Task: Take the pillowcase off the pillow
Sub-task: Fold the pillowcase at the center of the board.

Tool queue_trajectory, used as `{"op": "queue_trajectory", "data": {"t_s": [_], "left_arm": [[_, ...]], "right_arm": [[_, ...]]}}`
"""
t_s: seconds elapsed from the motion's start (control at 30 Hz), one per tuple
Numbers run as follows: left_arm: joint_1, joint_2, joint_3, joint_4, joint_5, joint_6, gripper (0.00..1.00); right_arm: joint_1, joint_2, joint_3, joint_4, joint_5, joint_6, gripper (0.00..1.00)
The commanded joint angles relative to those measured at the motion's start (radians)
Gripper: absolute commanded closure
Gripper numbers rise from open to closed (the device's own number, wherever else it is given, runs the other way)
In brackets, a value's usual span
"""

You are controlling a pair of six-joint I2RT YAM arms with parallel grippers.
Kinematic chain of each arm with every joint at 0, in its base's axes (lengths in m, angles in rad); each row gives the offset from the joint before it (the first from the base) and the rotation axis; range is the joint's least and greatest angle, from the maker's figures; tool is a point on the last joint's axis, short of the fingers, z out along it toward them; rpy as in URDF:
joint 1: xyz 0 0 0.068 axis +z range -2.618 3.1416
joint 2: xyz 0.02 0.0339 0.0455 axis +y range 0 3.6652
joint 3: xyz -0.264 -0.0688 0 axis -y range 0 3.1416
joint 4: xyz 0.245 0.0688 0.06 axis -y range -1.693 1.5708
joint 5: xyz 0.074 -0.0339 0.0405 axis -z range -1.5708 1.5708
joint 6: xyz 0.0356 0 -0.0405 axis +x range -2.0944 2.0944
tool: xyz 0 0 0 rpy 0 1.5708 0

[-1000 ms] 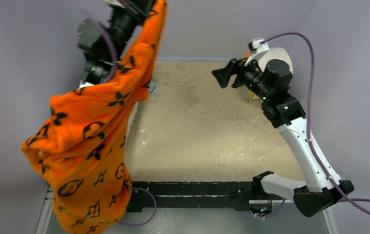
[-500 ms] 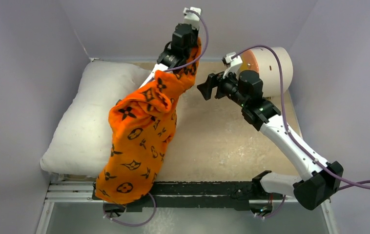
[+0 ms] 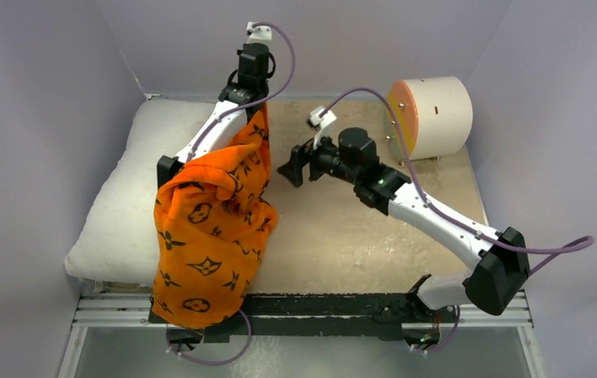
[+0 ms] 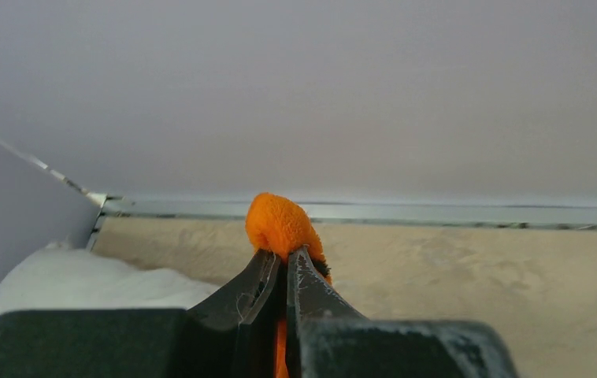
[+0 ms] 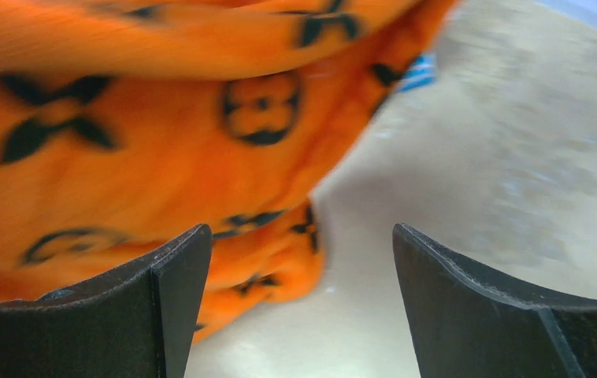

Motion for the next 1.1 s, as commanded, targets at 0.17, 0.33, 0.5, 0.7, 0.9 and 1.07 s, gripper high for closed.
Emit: {"op": "queue_trajectory", "data": {"t_s": [0.17, 0.33, 0.5, 0.7, 0.9, 1.07], "left_arm": [[0.089, -0.044, -0.105, -0.021, -0.014, -0.030, 1.00], [0.097, -0.055, -0.133, -0.038, 0.000, -0.045, 1.00], [0.097, -0.096, -0.172, -0.048, 0.024, -0.083, 1.00], [0.097, -0.133, -0.201, -0.059, 0.031, -0.086, 1.00], [0.097, -0.146, -0.199, -0.067, 0.031, -0.077, 1.00], [0.097, -0.144, -0.191, -0.075, 0.022, -0.067, 1.00]], "right_arm": [[0.217, -0.236, -0.061, 0.116, -0.022, 0.028, 0.13], [0.377, -0.222, 0.029, 0.077, 0.124, -0.032, 0.10], [0.446, -0.061, 0.192, 0.048, 0.242, -0.126, 0.09], [0.464, 0.063, 0.315, 0.033, 0.226, -0.176, 0.12], [0.473, 0.141, 0.368, 0.023, 0.173, -0.184, 0.23], [0.474, 0.156, 0.371, 0.029, 0.152, -0.169, 0.93]]}}
